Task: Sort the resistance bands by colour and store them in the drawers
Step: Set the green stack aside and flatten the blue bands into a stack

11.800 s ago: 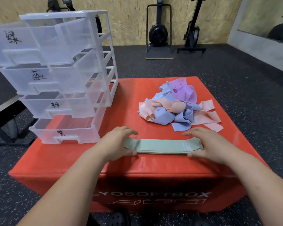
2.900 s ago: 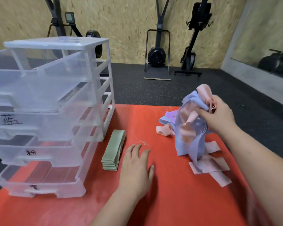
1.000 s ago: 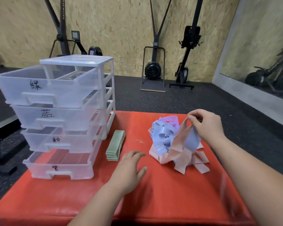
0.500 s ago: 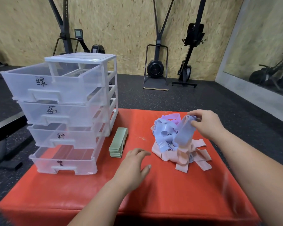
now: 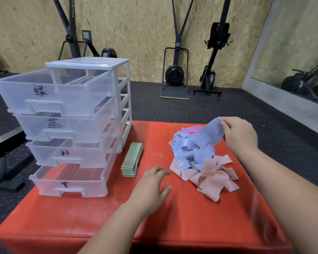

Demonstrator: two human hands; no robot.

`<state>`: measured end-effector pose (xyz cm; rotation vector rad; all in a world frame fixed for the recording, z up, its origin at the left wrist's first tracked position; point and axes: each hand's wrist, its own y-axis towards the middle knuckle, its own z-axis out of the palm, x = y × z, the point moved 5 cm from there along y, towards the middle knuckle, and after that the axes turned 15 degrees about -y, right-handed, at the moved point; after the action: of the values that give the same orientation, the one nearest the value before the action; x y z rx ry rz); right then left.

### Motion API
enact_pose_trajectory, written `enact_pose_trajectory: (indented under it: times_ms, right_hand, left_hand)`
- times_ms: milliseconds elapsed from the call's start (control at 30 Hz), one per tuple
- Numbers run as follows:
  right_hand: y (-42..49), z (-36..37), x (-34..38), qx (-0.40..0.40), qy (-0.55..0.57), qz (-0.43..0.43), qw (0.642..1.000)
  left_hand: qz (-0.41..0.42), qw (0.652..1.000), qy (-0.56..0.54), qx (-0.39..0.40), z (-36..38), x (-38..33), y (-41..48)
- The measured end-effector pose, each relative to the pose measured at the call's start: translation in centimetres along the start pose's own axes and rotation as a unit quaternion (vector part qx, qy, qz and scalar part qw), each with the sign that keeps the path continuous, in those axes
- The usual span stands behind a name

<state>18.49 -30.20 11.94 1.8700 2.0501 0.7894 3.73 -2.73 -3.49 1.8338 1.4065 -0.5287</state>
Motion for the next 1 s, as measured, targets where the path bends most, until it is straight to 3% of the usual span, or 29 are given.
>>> enact_pose_trajectory:
  times_ms: [200, 367, 500, 600, 667, 767, 867, 1000]
  right_hand:
    - [-0.8, -1.2, 2.5, 0.014, 0.099, -0.019, 0.995]
    - [-6.1, -0.9, 6.5, 0.117, 0.224, -0.073, 0.965]
    - [-10.4, 0.8, 7.4, 0.183, 0.405, 0.014, 0.896]
    - [-12.7, 2.4, 6.3, 0.178, 0.446, 0.093, 0.872]
    - [-14.1, 4.1, 4.6, 0.172, 0.412, 0.129, 0.885]
    - [-16.9, 7.4, 1.7, 0.227, 0.200, 0.095, 0.948]
    - [-19.9, 9.8, 0.5, 0.316, 0.109, 0.017, 0.942]
    - [-20.4, 9.3, 0.5, 0.322, 0.075, -0.047, 0.942]
  left_hand:
    - [0.013, 0.999, -0.033, -0.027, -0.2, -0.5, 0.4]
    - [0.025, 0.987, -0.145, -0.063, -0.5, -2.3, 0.4]
    - [0.004, 0.982, -0.183, -0.051, -0.3, -2.8, -0.1]
    - [-0.017, 0.979, -0.203, -0.017, -0.3, -2.4, -0.8]
    - [-0.036, 0.980, -0.197, 0.002, -0.4, -2.1, -1.4]
    - [-0.066, 0.989, -0.130, 0.024, -0.5, -0.8, -2.2]
    - [-0.088, 0.991, -0.036, 0.095, 0.3, 0.6, -3.1]
    - [-0.088, 0.988, 0.036, 0.120, 1.4, 1.7, -3.5]
